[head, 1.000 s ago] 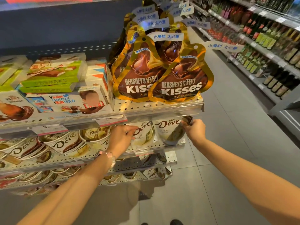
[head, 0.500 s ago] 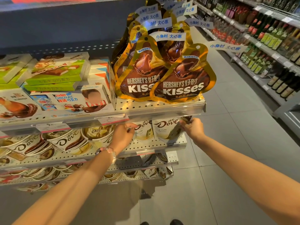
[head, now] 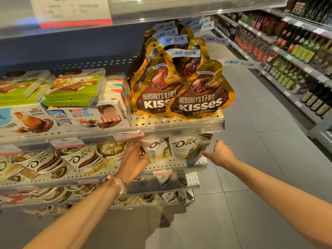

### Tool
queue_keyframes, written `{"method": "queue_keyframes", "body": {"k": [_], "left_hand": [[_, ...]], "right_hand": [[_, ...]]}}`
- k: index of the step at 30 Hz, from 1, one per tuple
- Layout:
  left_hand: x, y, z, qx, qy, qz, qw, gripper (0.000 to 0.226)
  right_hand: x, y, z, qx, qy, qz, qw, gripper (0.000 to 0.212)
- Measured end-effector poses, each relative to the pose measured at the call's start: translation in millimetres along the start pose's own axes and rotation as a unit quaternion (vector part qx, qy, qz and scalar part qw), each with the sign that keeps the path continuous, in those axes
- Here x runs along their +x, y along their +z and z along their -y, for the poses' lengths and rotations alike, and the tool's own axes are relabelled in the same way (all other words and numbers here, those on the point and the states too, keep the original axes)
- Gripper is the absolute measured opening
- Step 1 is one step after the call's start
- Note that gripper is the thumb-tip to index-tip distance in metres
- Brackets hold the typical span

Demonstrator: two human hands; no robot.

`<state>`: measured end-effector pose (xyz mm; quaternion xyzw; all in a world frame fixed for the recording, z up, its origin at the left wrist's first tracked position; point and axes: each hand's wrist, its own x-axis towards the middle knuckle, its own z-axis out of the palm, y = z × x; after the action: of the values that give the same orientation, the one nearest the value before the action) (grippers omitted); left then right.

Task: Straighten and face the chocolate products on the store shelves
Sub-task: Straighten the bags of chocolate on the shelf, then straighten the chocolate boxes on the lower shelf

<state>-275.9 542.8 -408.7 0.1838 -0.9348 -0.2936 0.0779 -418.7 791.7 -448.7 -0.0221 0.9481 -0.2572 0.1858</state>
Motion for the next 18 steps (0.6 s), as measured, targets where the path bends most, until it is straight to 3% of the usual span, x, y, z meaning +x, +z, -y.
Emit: {"method": "queue_keyframes", "body": {"k": [2,3,5,7,10,14,18], "left_hand": [[-13.2,-10.8,-6.9,-0.010,0.022,-0.011,1.000,0.008],[-19.3,-16.2,-9.2,-0.028,0.034,-0.003,0.999,0.013],[-28.3,-26.0,-10.9,-0.071,0.036,0.033,0.996,0.021],[-32.3,-37.8,-15.1,-0.070,0.009,0.043,0.997,0.012],[-35.2,-59.1,-22.0,-0.075,-0.027,0.010,0.997,0.009],[-44.3,-101.2,-30.9,-0.105,-0.024,-0.021,0.994,0.019],[-46.0,-153.8,-35.9,-0.111,-0.003,-0.115,0.987,0.012]], "right_hand": [[-9.5,-5.5,-0.4,-0.087,-0.022,0.056,0.994,0.051],[-14.7,-7.6,0.9,-0.095,-0.044,0.079,0.991,0.046],[-26.3,-11.0,7.9,-0.068,-0.100,0.121,0.985,0.035],[-40.4,-15.0,20.7,-0.055,-0.152,0.156,0.974,0.031],[-62.3,-21.4,44.9,-0.052,-0.206,0.187,0.959,0.031],[-93.5,-31.5,82.7,0.050,-0.276,0.282,0.917,0.017],[-115.2,-41.3,136.6,0.115,-0.394,0.277,0.869,0.010]]}}
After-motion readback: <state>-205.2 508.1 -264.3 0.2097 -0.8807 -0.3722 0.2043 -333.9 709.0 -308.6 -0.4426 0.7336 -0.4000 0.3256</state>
